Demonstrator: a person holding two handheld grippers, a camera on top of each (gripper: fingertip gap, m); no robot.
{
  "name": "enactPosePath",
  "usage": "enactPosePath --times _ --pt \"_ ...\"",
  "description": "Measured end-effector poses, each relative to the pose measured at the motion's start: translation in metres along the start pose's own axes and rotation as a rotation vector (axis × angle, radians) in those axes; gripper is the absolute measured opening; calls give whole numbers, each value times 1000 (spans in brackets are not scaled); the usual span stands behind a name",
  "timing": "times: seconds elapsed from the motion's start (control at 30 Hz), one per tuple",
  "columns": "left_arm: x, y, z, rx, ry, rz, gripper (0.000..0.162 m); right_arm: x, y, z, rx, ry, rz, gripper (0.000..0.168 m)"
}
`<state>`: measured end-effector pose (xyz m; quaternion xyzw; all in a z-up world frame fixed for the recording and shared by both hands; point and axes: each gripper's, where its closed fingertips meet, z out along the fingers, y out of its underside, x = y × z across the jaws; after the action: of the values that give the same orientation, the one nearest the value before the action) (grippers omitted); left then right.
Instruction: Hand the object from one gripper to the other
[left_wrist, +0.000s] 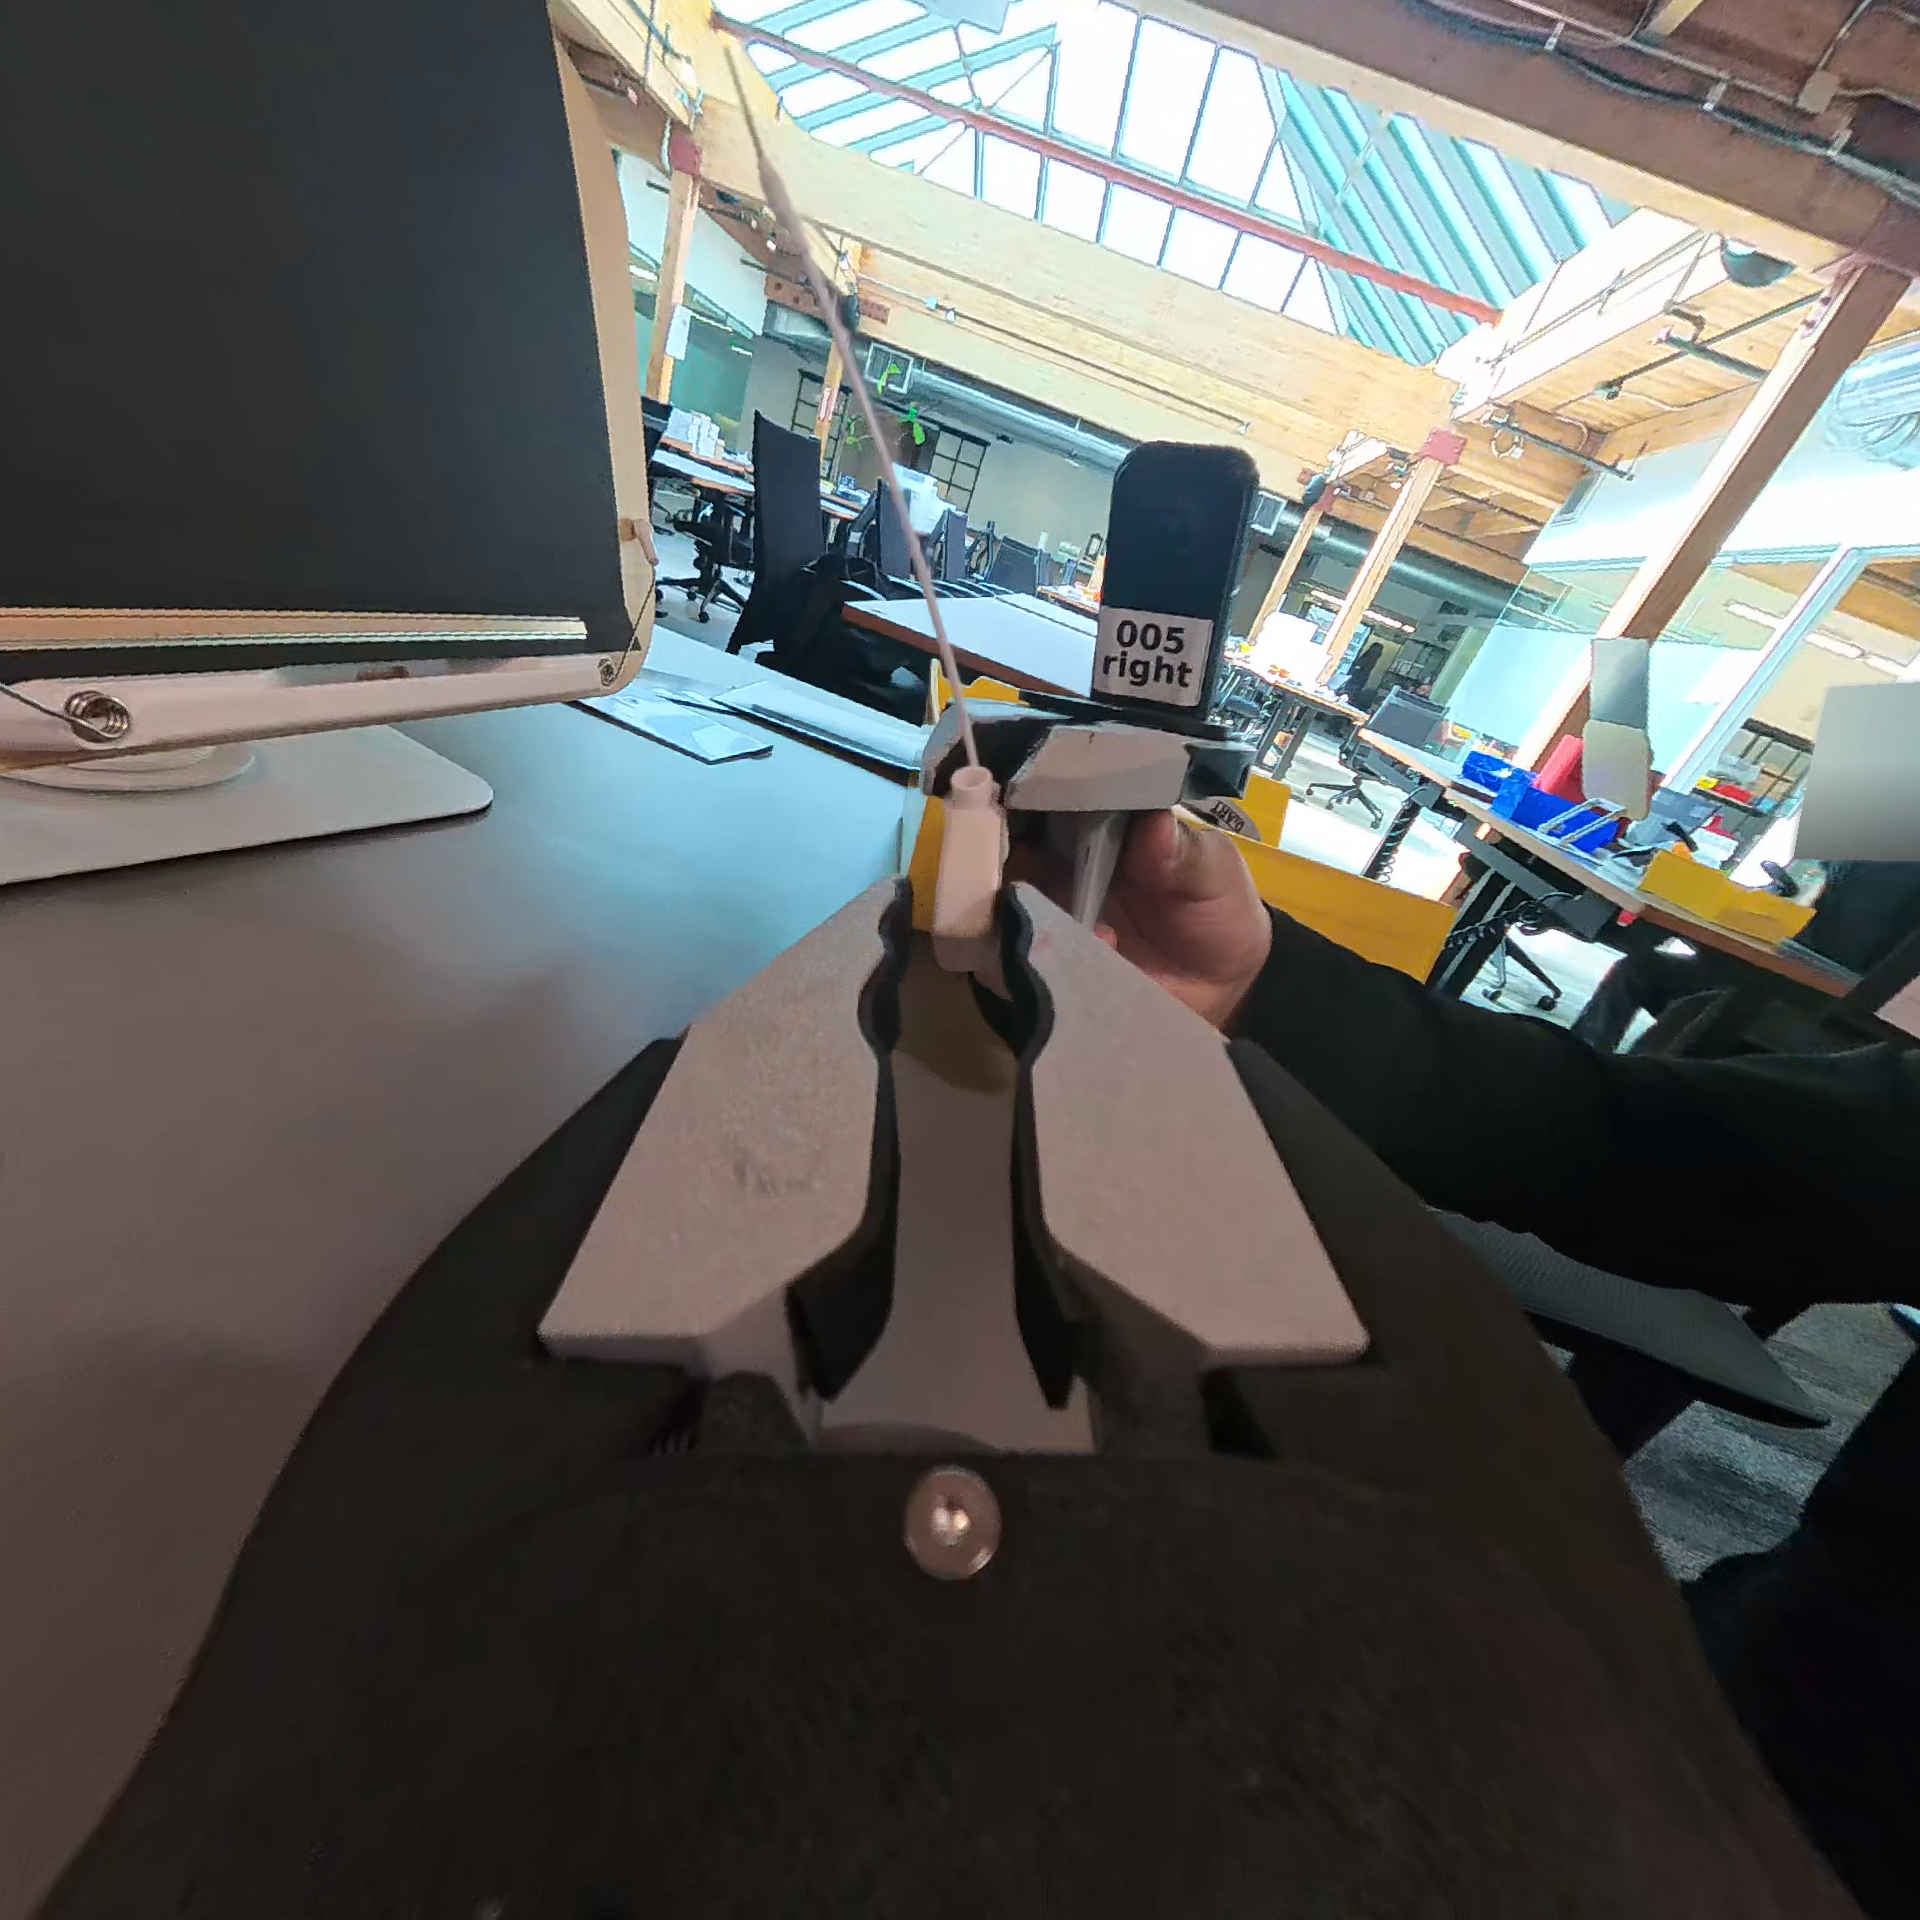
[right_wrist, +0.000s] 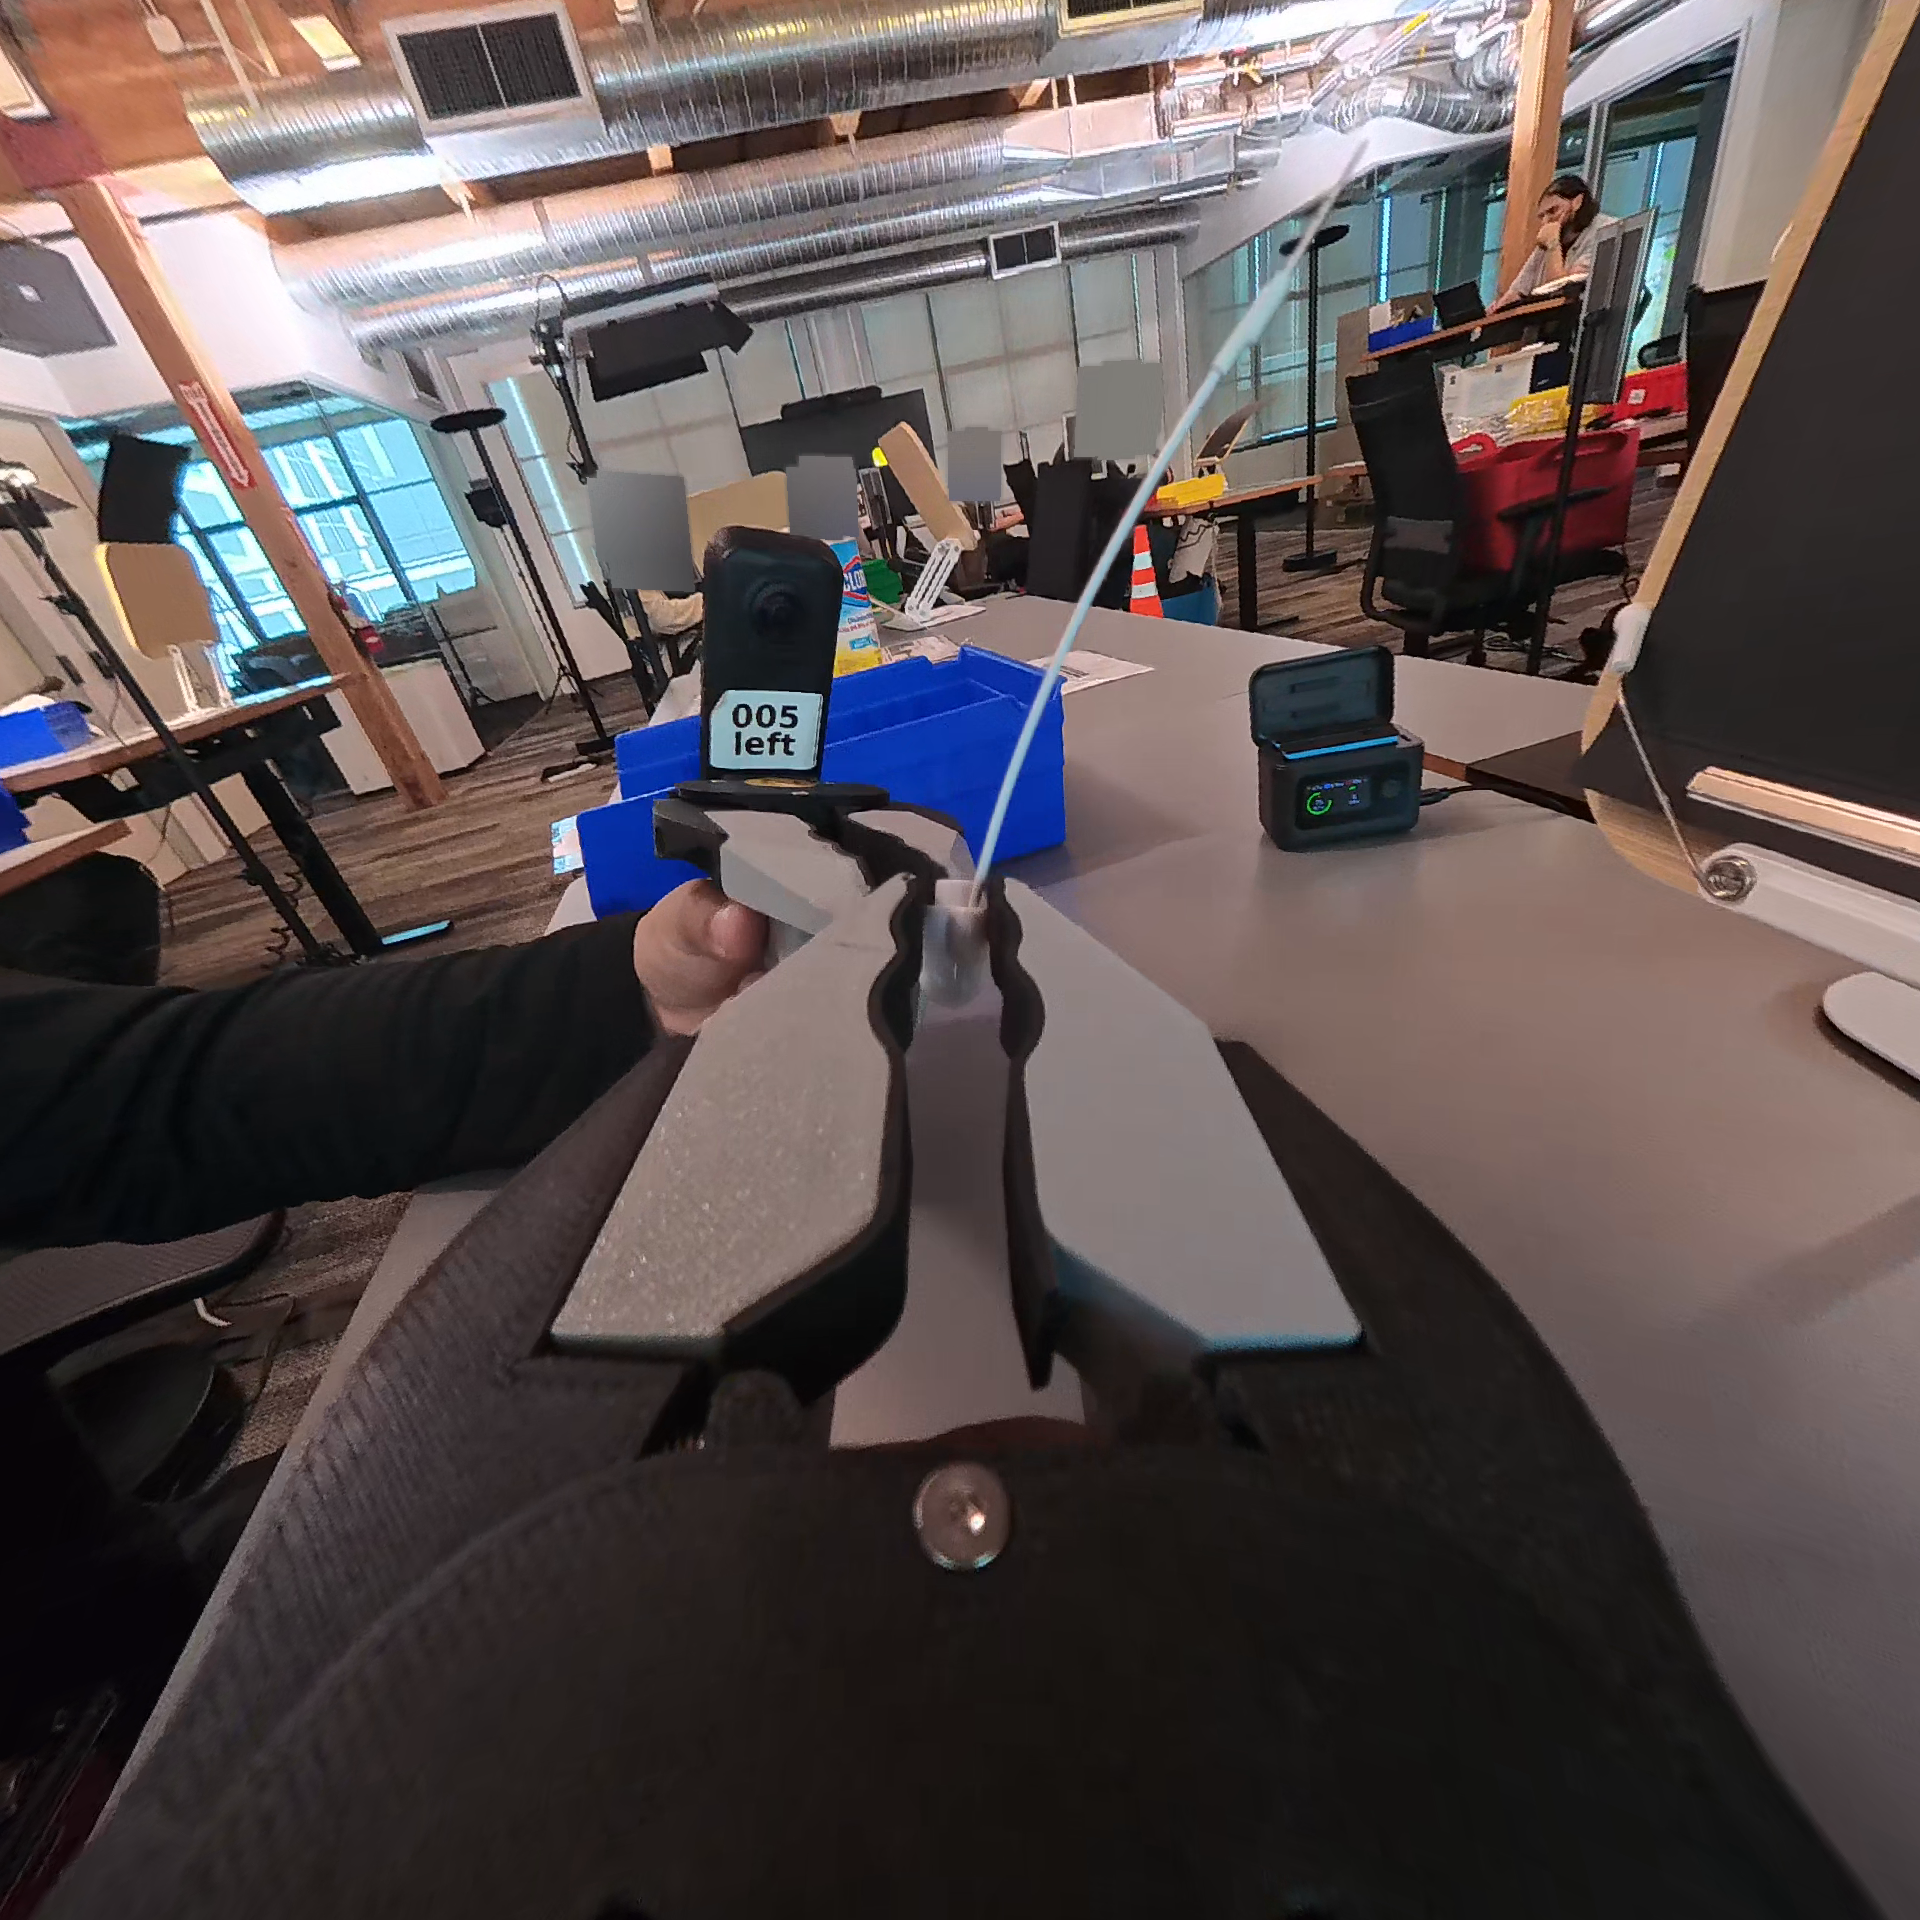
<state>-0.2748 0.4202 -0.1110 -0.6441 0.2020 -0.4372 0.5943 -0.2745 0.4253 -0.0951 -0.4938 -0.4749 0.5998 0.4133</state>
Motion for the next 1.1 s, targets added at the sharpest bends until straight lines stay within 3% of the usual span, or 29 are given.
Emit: enactPosePath --times 0.13,0.23,0.3,0.4,0.5,0.7,0.87,1.1 --pt "1 3 1 -18 7 8 10 0 2 1 -7 -1 7 8" --pt "-3 2 0 -46 -53 126 9 5 5 1 -29 31 -8 9" --pt "-17 3 -3 -91 -210 302 9 16 8 -1 -61 113 -47 14" --pt "-40 2 -14 -215 -487 698 10 31 14 -6 -135 227 -125 37" --pt "-43 8 -12 -309 -573 947 10 37 17 -6 -179 301 -229 50" --pt "-46 14 -12 -342 -582 950 10 53 7 -15 -242 543 -560 60" --pt "-46 13 -12 -330 -567 896 10 29 13 0 -218 384 -551 73" --pt "-34 27 -1 -351 -457 815 9 21 32 10 -340 396 -816 47"
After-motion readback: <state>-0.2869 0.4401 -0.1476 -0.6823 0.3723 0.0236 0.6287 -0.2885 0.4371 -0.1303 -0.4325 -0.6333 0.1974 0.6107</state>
